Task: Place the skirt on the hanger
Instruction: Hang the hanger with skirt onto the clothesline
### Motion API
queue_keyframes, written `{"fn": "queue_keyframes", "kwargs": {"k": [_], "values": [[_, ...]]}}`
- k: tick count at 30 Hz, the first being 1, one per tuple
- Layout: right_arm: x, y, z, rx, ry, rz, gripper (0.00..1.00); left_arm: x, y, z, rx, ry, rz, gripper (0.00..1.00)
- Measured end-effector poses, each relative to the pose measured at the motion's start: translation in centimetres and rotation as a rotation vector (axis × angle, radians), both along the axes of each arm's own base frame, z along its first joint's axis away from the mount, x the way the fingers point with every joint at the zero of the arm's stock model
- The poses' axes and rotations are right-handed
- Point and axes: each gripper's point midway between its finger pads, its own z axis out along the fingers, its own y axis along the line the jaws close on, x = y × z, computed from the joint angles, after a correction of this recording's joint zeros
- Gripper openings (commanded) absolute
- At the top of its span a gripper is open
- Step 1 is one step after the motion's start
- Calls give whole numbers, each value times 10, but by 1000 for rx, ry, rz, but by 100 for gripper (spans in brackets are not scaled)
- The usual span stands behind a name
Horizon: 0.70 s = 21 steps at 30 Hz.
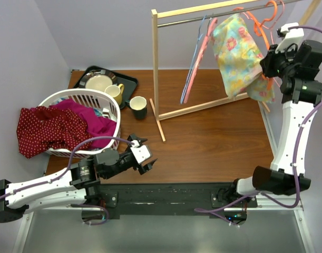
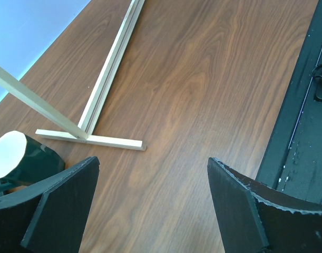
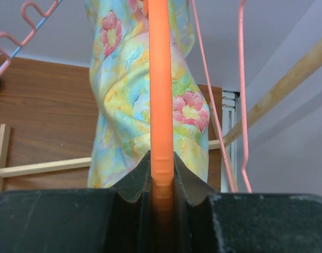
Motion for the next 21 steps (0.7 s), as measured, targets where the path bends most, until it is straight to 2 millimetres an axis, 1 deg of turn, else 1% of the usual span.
{"fn": "queue_keyframes", "kwargs": {"k": [5,15,18,21], "values": [[21,-3,-1,48,2,-8,0,0,0,0,0,0,0,89],[51,-9,-16,112,35,-27,0,0,-1,-1,5,1,0,89],[62,-15,-19,102,31,-43,0,0,-1,-2,6,2,1,89],[68,-23,-21,77,24,-70,0,0,-1,-2,7,2,1,89]]}}
